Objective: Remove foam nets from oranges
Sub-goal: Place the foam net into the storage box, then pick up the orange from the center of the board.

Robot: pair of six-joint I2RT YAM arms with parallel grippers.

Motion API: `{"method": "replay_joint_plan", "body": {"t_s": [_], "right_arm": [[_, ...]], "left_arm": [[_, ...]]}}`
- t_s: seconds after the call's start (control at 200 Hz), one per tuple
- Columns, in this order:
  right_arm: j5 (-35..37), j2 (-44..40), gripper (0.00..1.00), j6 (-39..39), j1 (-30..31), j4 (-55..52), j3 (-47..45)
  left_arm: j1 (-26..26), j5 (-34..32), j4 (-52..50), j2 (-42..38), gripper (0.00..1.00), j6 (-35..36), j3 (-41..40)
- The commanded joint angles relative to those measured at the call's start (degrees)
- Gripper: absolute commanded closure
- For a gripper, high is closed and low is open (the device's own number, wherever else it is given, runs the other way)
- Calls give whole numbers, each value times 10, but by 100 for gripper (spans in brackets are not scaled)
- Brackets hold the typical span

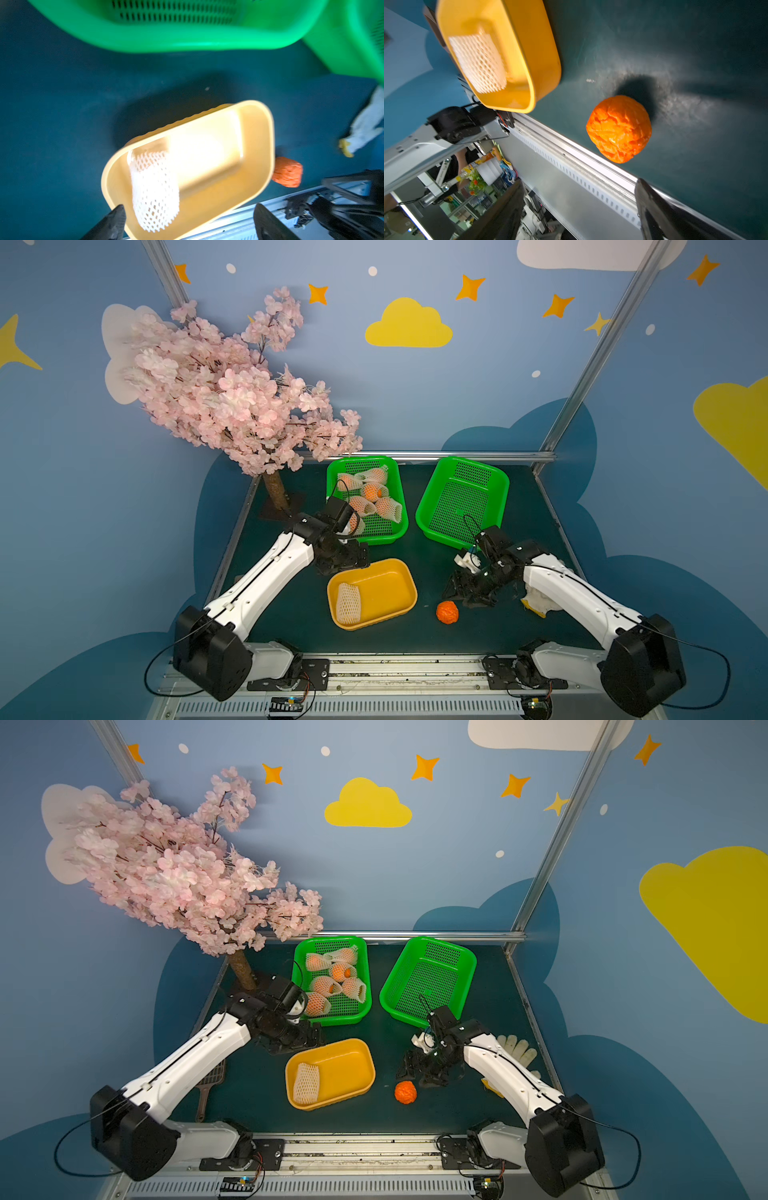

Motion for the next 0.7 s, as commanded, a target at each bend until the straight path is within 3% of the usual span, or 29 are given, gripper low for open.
{"method": "replay_joint_plan", "body": {"t_s": [0.0, 0.245, 0.561, 0.691], "right_arm": [[15, 1, 17, 27, 12, -1, -30], [6, 73, 17, 21, 23, 54, -28], [5, 180, 20, 13, 42, 95, 1], [15, 196, 32, -1, 47, 69, 18]], "left_arm": [[1, 22, 28, -49, 3, -18, 9], [1, 13, 124, -176, 0, -9, -10], [2, -16, 66, -221, 0, 8, 15], [3, -35, 51, -240, 0, 11, 14]]}}
